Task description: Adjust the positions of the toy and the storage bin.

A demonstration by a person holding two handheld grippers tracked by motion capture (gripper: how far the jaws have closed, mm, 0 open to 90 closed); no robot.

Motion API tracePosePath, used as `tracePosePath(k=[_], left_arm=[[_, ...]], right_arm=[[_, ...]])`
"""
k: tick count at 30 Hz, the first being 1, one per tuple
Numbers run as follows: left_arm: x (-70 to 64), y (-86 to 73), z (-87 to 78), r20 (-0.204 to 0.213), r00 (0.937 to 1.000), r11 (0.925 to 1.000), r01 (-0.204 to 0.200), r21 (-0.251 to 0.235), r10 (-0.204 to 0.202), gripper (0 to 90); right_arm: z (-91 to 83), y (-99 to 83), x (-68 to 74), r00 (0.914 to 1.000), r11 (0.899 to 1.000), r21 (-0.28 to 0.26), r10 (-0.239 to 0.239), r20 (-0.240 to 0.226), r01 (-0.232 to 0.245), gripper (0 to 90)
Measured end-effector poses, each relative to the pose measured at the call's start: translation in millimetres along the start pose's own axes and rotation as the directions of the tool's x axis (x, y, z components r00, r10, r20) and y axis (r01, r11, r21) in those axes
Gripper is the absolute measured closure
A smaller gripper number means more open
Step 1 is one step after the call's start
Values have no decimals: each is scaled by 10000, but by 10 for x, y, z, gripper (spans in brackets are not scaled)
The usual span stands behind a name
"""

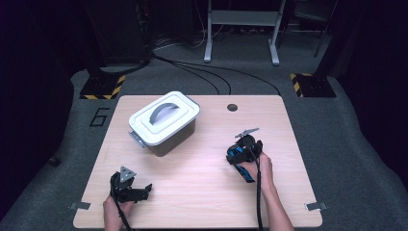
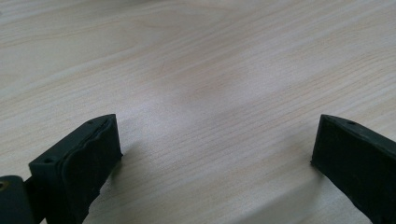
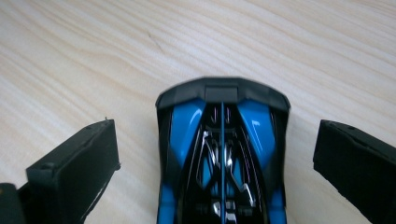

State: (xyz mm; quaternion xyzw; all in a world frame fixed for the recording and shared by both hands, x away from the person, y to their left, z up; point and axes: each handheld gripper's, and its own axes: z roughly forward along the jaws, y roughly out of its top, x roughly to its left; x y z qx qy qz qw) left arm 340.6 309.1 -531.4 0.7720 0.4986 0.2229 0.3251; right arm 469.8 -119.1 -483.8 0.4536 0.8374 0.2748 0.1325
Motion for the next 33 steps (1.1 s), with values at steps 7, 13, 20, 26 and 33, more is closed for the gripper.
tracePosePath(k=[7, 13, 20, 26, 33], left_arm=[[1, 0, 0, 8, 10000, 10000, 0, 1, 0, 12], [1, 0, 0, 6, 10000, 10000, -2, 1, 2, 12], [1, 0, 0, 9, 10000, 10000, 0, 3, 0, 11], [1, 0, 0, 11, 10000, 10000, 1, 0, -1, 11], [1, 0, 0, 11, 10000, 10000, 2, 3, -2, 11]], right_arm=[[174, 116, 20, 9999, 9993, 360, 54, 136, -59, 144], [223, 122, 33, 9983, 9986, 529, -125, 576, 95, 232], [195, 96, 47, 9983, 9980, 612, -181, 558, 147, 239], [72, 19, 64, 9982, 9966, 815, -146, 589, 98, 240], [-36, -148, 51, 9970, 9960, 890, -45, 773, -24, 239]])
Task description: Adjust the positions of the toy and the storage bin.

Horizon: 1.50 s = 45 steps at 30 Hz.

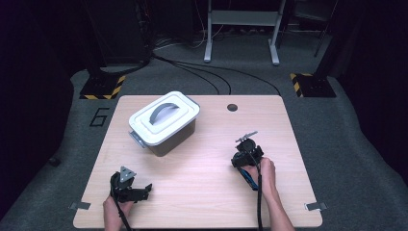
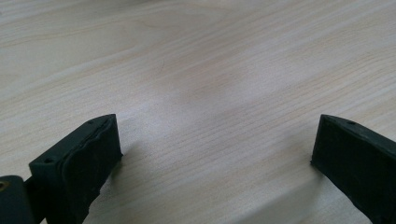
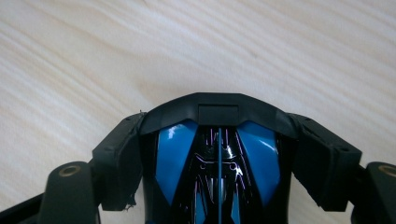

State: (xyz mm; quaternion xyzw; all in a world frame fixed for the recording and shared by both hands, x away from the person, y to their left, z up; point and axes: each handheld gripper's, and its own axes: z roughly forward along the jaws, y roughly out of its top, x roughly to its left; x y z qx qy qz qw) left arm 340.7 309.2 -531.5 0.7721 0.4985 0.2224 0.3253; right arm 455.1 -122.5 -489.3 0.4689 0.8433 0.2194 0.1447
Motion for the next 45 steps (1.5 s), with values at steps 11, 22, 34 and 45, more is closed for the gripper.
tracePosePath(k=[11, 22, 34, 45], left_arm=[[2, 0, 1, 25, 10000, 10000, 8, 7, -8, 11], [5, 2, 1, 39, 10000, 10000, -6, 25, 6, 11], [15, 5, 1, 53, 10000, 10000, -29, 64, 29, 11], [11, 6, 10, 123, 9999, 10000, 87, -8, -87, 13]], right_arm=[[-169, -375, -1, 9996, 9996, -156, 247, 97, -245, 237], [-226, -551, -26, 9992, 9967, -720, 378, -151, -388, 229], [-496, -629, -162, 9969, 9740, -2137, 693, -383, -760, 0], [-680, -1012, -753, 9848, 9366, -3140, 1720, 248, -1557, 0]])
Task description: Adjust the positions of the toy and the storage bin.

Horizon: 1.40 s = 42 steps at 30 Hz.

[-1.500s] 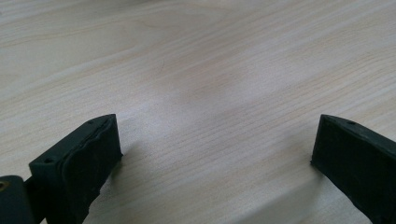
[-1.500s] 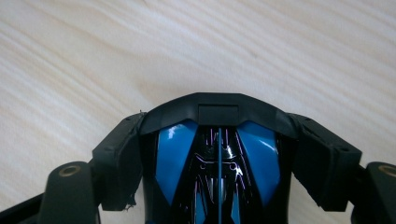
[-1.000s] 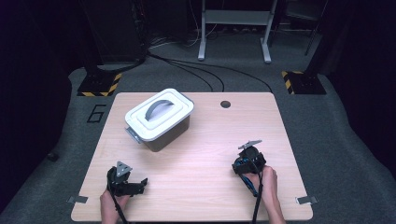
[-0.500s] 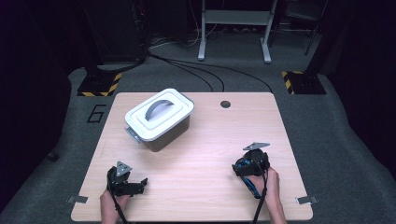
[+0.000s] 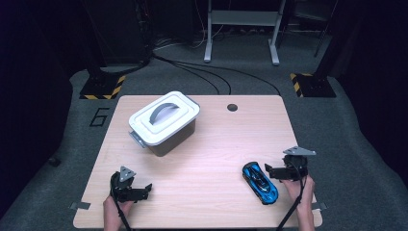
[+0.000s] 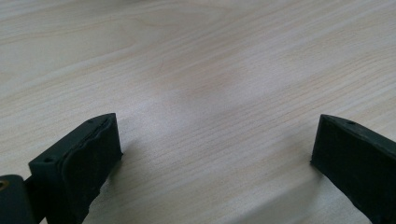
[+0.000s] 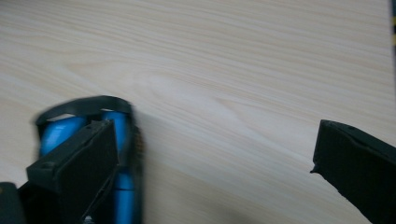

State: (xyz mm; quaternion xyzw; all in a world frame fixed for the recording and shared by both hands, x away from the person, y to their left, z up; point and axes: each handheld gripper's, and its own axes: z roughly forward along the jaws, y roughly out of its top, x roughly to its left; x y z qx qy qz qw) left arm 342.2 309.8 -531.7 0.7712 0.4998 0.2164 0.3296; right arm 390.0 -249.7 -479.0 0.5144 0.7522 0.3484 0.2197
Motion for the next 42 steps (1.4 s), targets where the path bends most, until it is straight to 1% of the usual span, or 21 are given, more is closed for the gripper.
tracePosePath(k=[2, 3, 5, 10, 13, 14, 15, 19, 21, 24, 25, 28, 29, 30, 31, 32, 33, 34, 38, 41, 42], left_arm=[[3, 3, 4, 66, 10000, 10000, -24, -5, 24, 13], [3, 3, 4, 66, 10000, 10000, -24, -5, 24, 13], [12, 8, 6, 139, 9998, 9999, -128, 36, 127, 12], [40, 34, 32, 396, 9985, 9993, -367, 8, 366, 12], [38, 44, 34, 448, 9985, 9994, -333, 79, 329, 14], [40, 46, 28, 497, 9979, 9991, -413, 106, 407, 21], [39, 51, 25, 544, 9976, 9990, -442, 119, 435, 28], [35, 88, 14, 682, 9954, 9973, -691, 257, 672, 100], [27, 138, -8, 929, 9930, 9962, -766, 418, 724, 102], [20, 184, -46, 1002, 9923, 9965, -767, 332, 730, 79], [12, 221, -81, 1096, 9921, 9976, -644, 241, 614, 79], [27, 386, -216, 1315, 9892, 9979, -640, -129, 652, 56], [27, 386, -216, 1315, 9892, 9979, -640, -129, 652, 50], [42, 485, -294, 1346, 9883, 9970, -673, -380, 718, 46], [54, 540, -339, 1440, 9868, 9968, -699, -378, 746, 45], [54, 540, -339, 1440, 9868, 9968, -699, -378, 746, 45], [69, 643, -400, 1424, 9855, 9948, -846, -562, 918, 45], [69, 643, -400, 1424, 9855, 9948, -846, -562, 918, 44], [114, 891, -495, 1405, 9832, 9914, -1066, -754, 1164, 34], [134, 983, -508, 1390, 9828, 9904, -1105, -827, 1213, 27], [153, 1079, -515, 1337, 9832, 9893, -1126, -930, 1245, 25]], right_arm=[[12, -71, -128, 9998, 9998, 3, 197, 65, -197, 0], [12, -71, -128, 9998, 9998, 3, 197, 65, -197, 0], [69, -165, -273, 9989, 9994, 202, 286, 382, -294, 0], [216, -261, -370, 9981, 9979, 567, 294, 535, -325, 0], [267, -287, -366, 9984, 9972, 689, 252, 510, -287, 0], [320, -317, -364, 9982, 9956, 912, 161, 571, -212, 0], [321, -331, -378, 9987, 9970, 741, 186, 472, -221, 0], [319, -342, -374, 9985, 9974, 685, 186, 517, -222, 0], [321, -349, -371, 9984, 9980, 606, 168, 542, -200, 0], [321, -350, -370, 9985, 9978, 613, 207, 511, -239, 0], [321, -352, -372, 9986, 9980, 607, 170, 509, -201, 0], [321, -353, -372, 9985, 9981, 585, 165, 515, -195, 0], [321, -353, -372, 9985, 9981, 585, 165, 515, -195, 0], [321, -354, -372, 9985, 9981, 582, 168, 518, -198, 0], [321, -354, -372, 9985, 9981, 582, 169, 522, -199, 0], [321, -354, -371, 9985, 9981, 579, 170, 526, -201, 0], [321, -354, -371, 9985, 9981, 579, 173, 525, -204, 0], [321, -354, -371, 9985, 9981, 579, 173, 525, -204, 0], [320, -354, -371, 9984, 9981, 582, 175, 535, -207, 0], [318, -356, -375, 9985, 9981, 600, 121, 528, -153, 0], [319, -356, -374, 9985, 9981, 595, 130, 530, -162, 0]])
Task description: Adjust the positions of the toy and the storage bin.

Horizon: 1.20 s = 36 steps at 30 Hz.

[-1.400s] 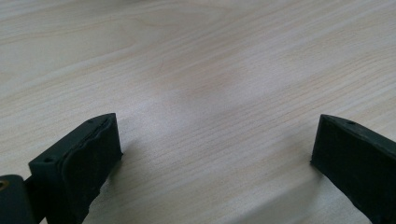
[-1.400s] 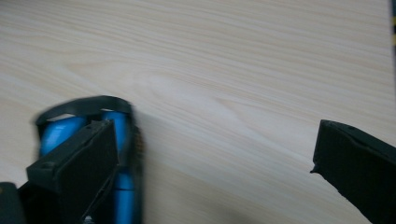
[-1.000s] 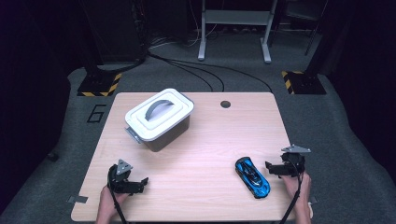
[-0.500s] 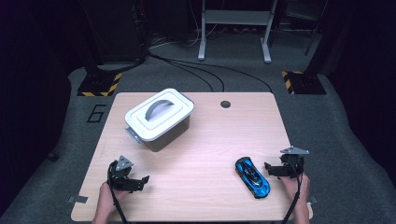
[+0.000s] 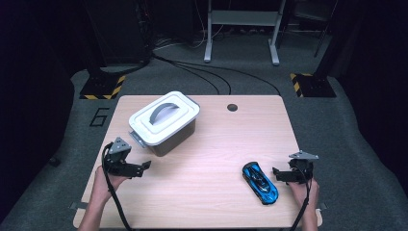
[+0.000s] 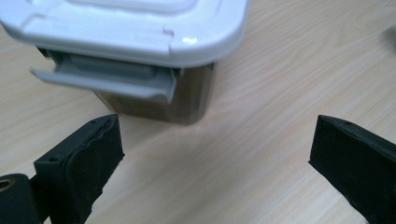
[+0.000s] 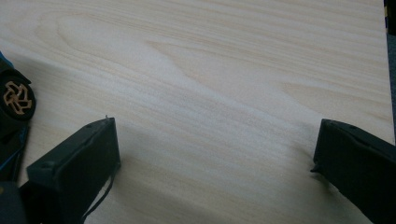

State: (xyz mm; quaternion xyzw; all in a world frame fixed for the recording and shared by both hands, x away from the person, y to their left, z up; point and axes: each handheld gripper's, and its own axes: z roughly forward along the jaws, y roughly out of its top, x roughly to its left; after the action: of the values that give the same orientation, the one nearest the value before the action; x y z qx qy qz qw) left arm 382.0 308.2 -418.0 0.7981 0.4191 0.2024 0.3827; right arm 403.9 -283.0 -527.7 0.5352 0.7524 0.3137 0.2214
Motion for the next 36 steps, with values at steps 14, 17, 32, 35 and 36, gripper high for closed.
tracePosePath(k=[14, 17, 32, 35, 36], left_arm=[[314, 629, 237, 329, 9995, 9999, -20, 151, 15, 41], [399, 757, 384, 226, 9997, 10000, -11, 85, 9, 146], [581, 898, 752, 323, 9985, 9988, 455, -154, -450, 521], [549, 903, 769, 50, 9995, 9994, 319, -157, -319, 592], [539, 900, 766, -9, 9989, 9988, 460, -172, -460, 660]], right_arm=[[-3, -4, -2, 10000, 10000, -7, -51, 29, 51, 0], [-3, -4, -1, 10000, 10000, -19, -18, 34, 18, 0], [-3, -5, -1, 10000, 10000, -30, -28, 29, 28, 1], [-3, -5, -1, 10000, 10000, -32, -23, 29, 23, 1], [-4, -6, 0, 10000, 10000, -37, -21, 30, 21, 2]])
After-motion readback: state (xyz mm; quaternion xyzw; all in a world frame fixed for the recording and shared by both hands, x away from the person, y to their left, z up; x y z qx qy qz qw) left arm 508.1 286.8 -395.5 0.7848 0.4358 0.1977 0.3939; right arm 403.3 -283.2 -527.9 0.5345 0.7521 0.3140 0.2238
